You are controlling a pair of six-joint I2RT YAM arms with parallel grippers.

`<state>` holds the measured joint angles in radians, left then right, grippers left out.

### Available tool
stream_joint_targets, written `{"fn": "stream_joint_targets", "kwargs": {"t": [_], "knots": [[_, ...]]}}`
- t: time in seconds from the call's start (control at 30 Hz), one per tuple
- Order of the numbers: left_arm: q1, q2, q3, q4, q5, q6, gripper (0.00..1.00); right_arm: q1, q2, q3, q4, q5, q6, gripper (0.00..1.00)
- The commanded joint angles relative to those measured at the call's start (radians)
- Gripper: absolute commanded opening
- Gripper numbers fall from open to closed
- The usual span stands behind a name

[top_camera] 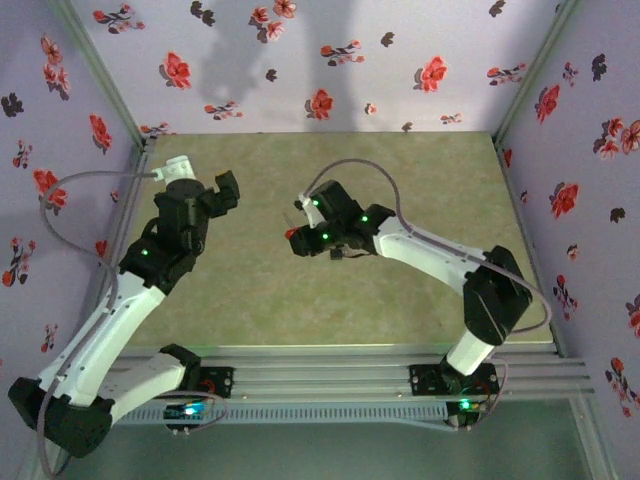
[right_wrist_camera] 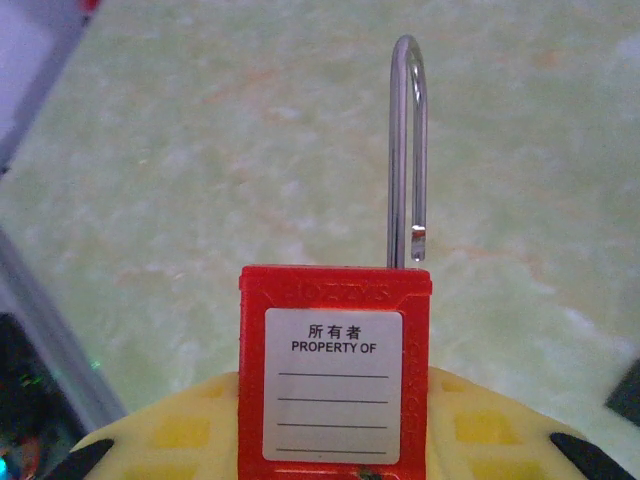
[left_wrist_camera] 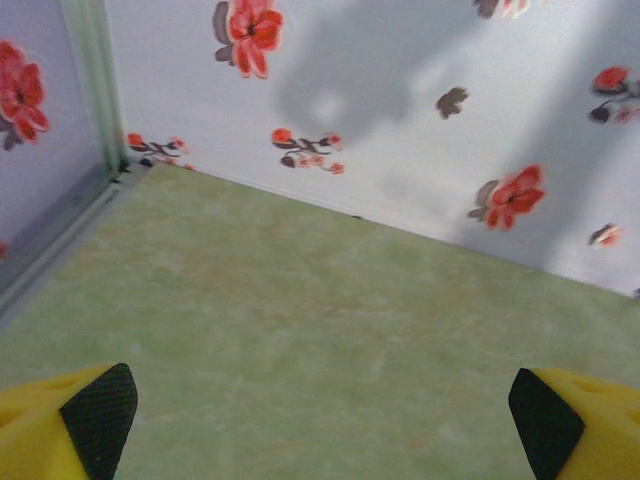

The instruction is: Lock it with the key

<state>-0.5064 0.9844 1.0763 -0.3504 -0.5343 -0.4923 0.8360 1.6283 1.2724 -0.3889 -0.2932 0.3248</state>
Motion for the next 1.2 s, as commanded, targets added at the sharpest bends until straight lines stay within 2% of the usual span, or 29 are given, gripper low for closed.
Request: {"fn": "stream_joint_targets", "kwargs": {"t": [0.0, 0.23, 0.47, 0.67, 0.8, 1.17], "knots": [[0.015, -0.005, 0.029, -0.067, 0.128, -0.124, 1.0, 0.001, -0.091, -0.073, 0.099, -0.119, 0.015, 0.0], [0.022, -0.043, -0.086, 0.04, 0.342, -0.228, 1.0, 0.0, -0.219, -0.19, 0.175, -0.225, 0.038, 0.0], [0.036, -0.117, -0.283, 0.293, 0.528, -0.33, 1.0, 0.002, -0.288, -0.291, 0.262, -0.265, 0.043, 0.0], [0.043, -0.119, -0.409, 0.514, 0.697, -0.444, 1.0, 0.004, -0.308, -0.347, 0.318, -0.296, 0.06, 0.0], [0.043, -0.111, -0.484, 0.665, 0.776, -0.522, 1.0, 0.009, -0.33, -0.369, 0.338, -0.292, 0.062, 0.0], [0.041, -0.051, -0.59, 0.846, 0.887, -0.635, 1.0, 0.035, -0.349, -0.413, 0.389, -0.306, 0.07, 0.0]]}}
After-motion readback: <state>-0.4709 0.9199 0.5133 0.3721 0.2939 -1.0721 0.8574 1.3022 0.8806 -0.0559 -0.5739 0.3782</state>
